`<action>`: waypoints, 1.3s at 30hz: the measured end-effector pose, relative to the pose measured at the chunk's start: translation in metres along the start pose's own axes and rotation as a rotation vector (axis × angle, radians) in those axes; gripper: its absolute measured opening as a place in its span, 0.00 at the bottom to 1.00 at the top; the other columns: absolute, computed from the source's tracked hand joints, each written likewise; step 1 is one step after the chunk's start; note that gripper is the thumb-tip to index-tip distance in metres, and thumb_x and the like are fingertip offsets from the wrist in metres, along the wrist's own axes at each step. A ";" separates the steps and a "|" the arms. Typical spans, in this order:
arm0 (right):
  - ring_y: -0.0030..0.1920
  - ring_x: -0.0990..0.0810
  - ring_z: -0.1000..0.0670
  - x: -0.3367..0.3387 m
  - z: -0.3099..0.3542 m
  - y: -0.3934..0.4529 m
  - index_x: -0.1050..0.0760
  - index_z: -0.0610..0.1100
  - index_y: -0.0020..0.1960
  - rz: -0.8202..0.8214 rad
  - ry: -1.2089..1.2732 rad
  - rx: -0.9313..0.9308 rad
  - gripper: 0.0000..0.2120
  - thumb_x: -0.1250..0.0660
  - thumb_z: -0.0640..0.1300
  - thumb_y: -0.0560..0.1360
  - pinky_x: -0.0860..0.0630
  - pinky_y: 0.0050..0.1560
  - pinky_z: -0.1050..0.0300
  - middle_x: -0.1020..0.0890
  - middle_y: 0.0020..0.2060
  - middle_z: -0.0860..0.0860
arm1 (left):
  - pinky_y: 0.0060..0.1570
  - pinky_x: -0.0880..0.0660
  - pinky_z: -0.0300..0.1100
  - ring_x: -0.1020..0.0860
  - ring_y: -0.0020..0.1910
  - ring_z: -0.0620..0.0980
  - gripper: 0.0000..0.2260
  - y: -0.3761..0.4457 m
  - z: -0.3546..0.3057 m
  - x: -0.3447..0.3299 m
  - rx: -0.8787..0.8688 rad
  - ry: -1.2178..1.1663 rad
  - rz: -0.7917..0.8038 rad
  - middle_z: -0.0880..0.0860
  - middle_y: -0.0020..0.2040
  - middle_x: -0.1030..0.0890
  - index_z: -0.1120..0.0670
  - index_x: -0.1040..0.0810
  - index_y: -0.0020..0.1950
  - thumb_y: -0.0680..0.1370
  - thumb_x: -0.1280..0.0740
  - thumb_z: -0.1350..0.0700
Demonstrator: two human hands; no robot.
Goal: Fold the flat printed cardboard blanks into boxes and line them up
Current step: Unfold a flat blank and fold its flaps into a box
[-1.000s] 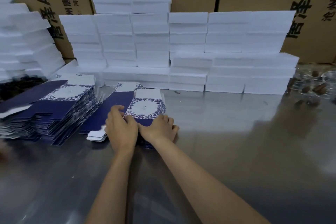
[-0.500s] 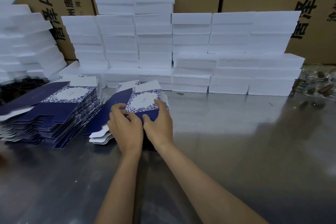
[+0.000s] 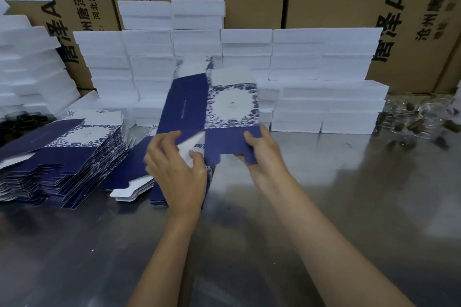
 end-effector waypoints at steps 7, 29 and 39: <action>0.51 0.15 0.51 0.088 0.033 -0.045 0.25 0.45 0.65 0.011 0.175 0.039 0.15 0.42 0.32 0.83 0.17 0.53 0.56 0.15 0.55 0.49 | 0.58 0.23 0.48 0.22 0.64 0.54 0.28 -0.041 -0.004 -0.040 0.866 -0.879 0.545 0.54 0.69 0.25 0.51 0.34 0.70 0.74 0.25 0.56; 0.65 0.19 0.44 0.162 0.016 -0.057 0.27 0.44 0.72 0.024 0.100 -0.193 0.19 0.38 0.49 0.83 0.26 0.67 0.43 0.18 0.64 0.46 | 0.78 0.48 0.58 0.54 0.81 0.52 0.46 -0.074 -0.065 -0.042 -0.409 0.000 1.044 0.45 0.82 0.51 0.29 0.50 0.75 0.72 0.44 0.72; 0.59 0.16 0.46 0.174 0.024 -0.060 0.24 0.47 0.68 0.031 0.035 -0.156 0.15 0.40 0.41 0.84 0.17 0.53 0.49 0.16 0.62 0.47 | 0.54 0.31 0.29 0.28 0.67 0.43 0.34 -0.044 -0.028 -0.034 0.524 -0.621 0.860 0.46 0.69 0.28 0.38 0.35 0.73 0.72 0.23 0.52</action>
Point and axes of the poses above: each hand's wrist, its own y-axis towards the middle knuckle, its own x-axis out of the back of the hand, z = x × y, the point moved 5 cm from there along y, towards the middle knuckle
